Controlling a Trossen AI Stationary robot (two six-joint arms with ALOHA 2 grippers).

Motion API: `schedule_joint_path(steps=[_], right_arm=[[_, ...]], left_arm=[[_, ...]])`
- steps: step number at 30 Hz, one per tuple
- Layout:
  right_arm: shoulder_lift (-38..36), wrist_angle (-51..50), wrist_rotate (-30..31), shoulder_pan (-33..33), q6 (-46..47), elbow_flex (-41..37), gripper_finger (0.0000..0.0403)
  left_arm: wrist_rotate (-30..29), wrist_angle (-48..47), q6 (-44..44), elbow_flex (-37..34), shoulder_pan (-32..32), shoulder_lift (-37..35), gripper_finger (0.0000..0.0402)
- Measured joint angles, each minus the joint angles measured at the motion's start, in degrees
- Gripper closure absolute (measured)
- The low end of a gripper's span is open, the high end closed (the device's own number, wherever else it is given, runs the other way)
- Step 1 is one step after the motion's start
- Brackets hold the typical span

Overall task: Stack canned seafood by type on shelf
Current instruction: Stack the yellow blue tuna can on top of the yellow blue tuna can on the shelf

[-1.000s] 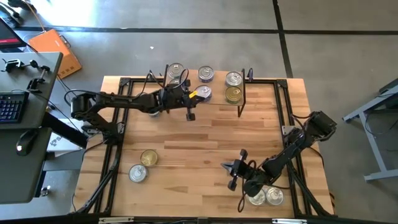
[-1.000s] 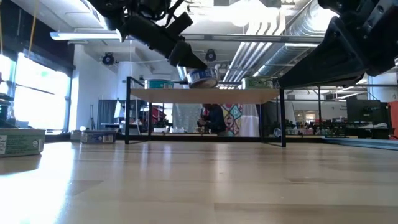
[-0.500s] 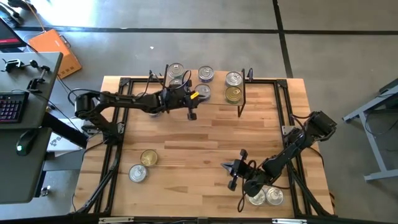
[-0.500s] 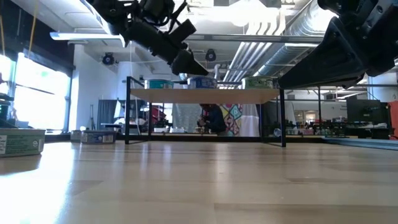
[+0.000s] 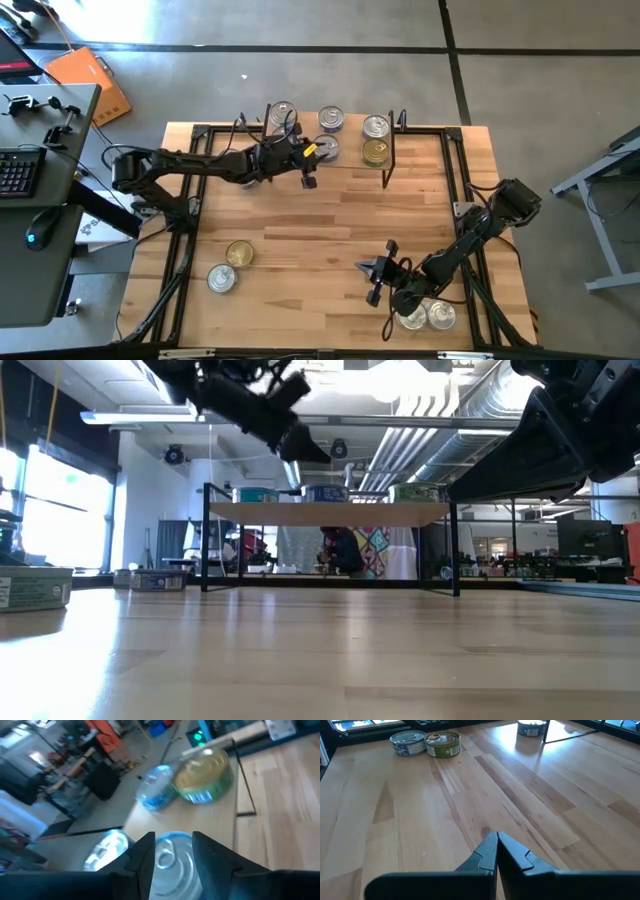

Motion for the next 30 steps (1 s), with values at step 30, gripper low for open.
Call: schedule_joint_path(steps=[30], right_arm=[[0.0, -0.1, -2.6, -0.2, 2.8, 0.0, 0.0325]], left_arm=[[-20.0, -28.0, -34.9, -6.0, -37.6, -19.1, 0.0313]])
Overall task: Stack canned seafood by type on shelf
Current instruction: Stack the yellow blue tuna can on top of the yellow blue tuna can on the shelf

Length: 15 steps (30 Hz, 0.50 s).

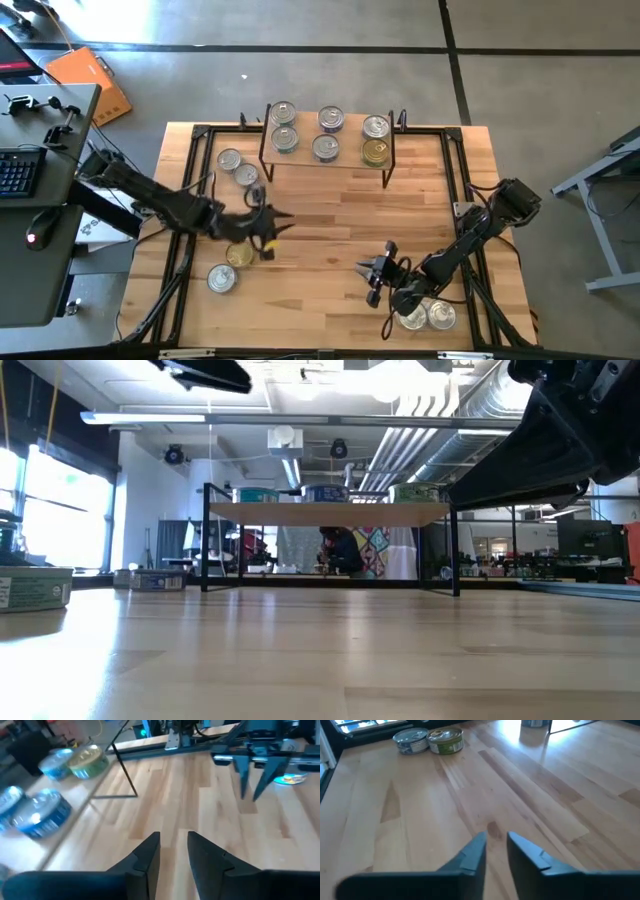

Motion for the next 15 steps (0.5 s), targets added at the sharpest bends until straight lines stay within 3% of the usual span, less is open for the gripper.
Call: schedule_joint_path(steps=[5, 9, 15], right_arm=[[-1.6, -0.4, -5.3, 0.0, -0.4, 0.0, 0.0252], [-4.4, -1.4, -15.0, -1.0, -4.6, 0.0, 0.0206], [-8.6, -1.5, -24.2, -2.8, -12.9, 0.0, 0.0173]], left_arm=[[-4.2, -1.8, -10.3, -1.3, -8.8, 0.0, 0.0331], [-4.0, -4.1, -17.4, -1.4, -15.9, 0.0, 0.0341], [-5.1, -6.4, -31.5, -1.4, -25.3, 0.0, 0.0351]])
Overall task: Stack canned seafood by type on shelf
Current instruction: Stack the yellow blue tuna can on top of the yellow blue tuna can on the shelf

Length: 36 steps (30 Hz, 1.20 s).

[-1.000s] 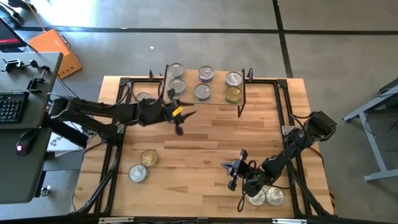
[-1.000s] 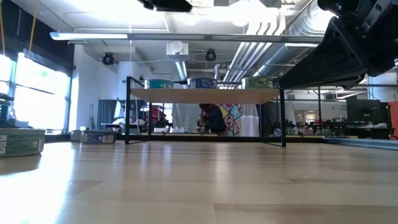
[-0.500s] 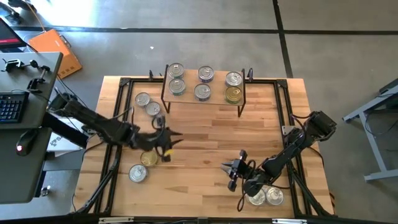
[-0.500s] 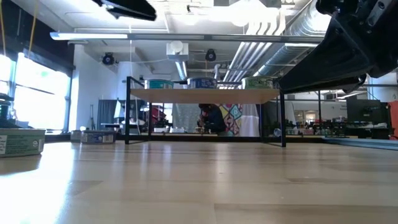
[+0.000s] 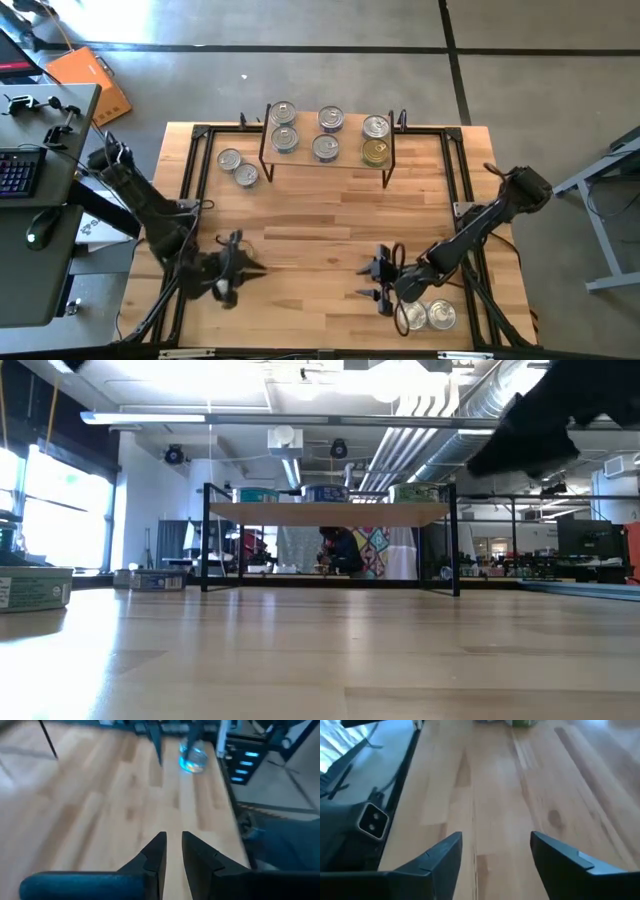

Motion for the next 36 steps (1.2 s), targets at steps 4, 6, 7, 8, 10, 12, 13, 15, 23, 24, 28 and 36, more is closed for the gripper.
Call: schedule_joint_path(steps=[4, 6, 7, 8, 10, 12, 13, 15, 23, 24, 28, 36], right_arm=[[-0.3, 1.9, 3.9, -0.5, -1.6, 0.0, 0.0171], [0.1, 3.4, 8.0, -0.8, -1.8, 0.0, 0.0171], [0.4, 4.0, 10.5, -1.0, -1.9, 0.0, 0.0171], [0.9, 4.8, 12.7, -1.0, -2.0, 0.0, 0.0171], [1.9, 6.5, 16.6, -1.3, -2.0, 0.0, 0.0171], [2.9, 7.4, 18.2, -1.4, -2.0, 0.0, 0.0171], [3.4, 7.5, 18.3, -1.4, -1.9, 0.0, 0.0171], [4.2, 7.5, 18.3, -1.4, -1.7, 0.0, 0.0171], [6.0, 7.7, 18.3, -1.3, -1.1, 0.0, 0.0171], [6.2, 7.9, 18.3, -1.3, -1.1, 0.0, 0.0171], [6.3, 8.1, 18.3, -1.4, -1.1, 0.0, 0.0171], [6.3, 8.2, 18.4, -1.9, -1.1, 0.0, 0.0171]], left_arm=[[-0.2, -6.6, -15.0, 0.0, -5.1, 0.0, 0.0359], [-1.9, -10.9, -22.8, 0.0, -6.8, 0.7, 0.0364], [-3.3, -13.4, -26.4, 0.0, -7.5, 1.3, 0.0366], [-5.0, -15.8, -29.9, 0.0, -8.0, 2.0, 0.0368], [-7.0, -19.5, -36.3, 0.0, -8.3, 3.7, 0.0373], [-7.1, -22.2, -40.9, 0.0, -8.0, 5.6, 0.0376], [-7.1, -22.9, -42.4, 0.0, -7.9, 6.8, 0.0378], [-7.1, -23.4, -43.3, 0.0, -7.5, 9.1, 0.0378], [-6.3, -22.1, -42.3, 0.0, -4.8, 17.3, 0.0343], [-5.9, -22.1, -42.3, 0.0, -4.5, 18.0, 0.0332], [-5.1, -22.1, -42.3, 0.0, -3.9, 20.2, 0.0284], [-5.1, -22.4, -41.9, 0.0, -0.3, 20.7, 0.0218]])
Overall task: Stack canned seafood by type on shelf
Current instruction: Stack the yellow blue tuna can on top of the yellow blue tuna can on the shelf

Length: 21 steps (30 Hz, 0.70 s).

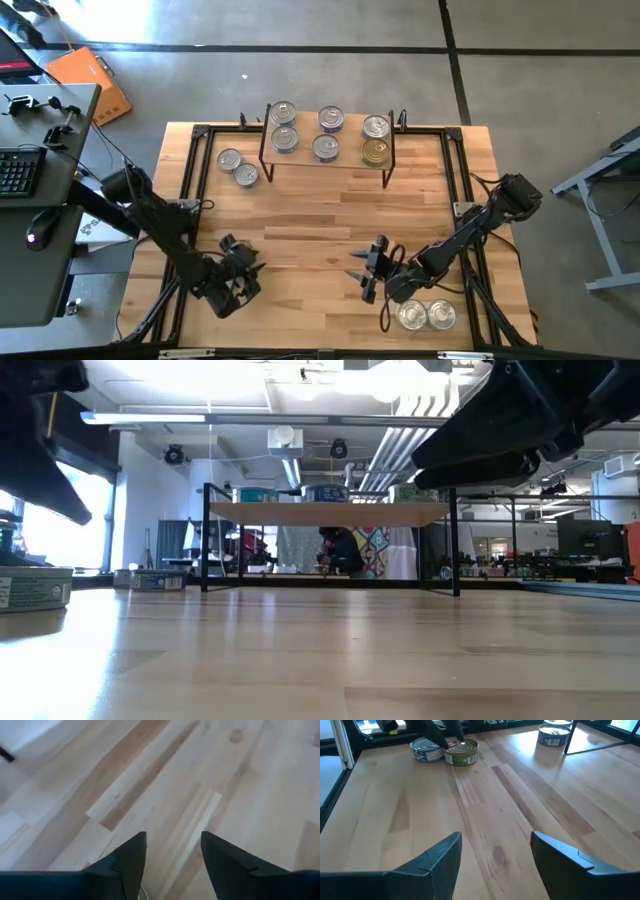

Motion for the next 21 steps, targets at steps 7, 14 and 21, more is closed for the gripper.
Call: schedule_joint_path(steps=[7, 14, 21], right_arm=[[0.0, 0.0, 0.0, -0.7, 0.4, 0.0, 0.0171], [0.0, 0.0, 0.2, -2.9, 0.1, 0.0, 0.0171], [0.0, 0.0, 0.1, -5.4, -2.0, 0.0, 0.0171]], left_arm=[[-0.5, -9.0, -13.5, 0.0, 5.7, 0.0, 0.0213], [-4.8, -24.3, -17.7, 0.0, 17.7, 0.0, 0.0213], [3.0, -18.9, -0.3, -4.5, 28.4, 0.0, 0.0218]])
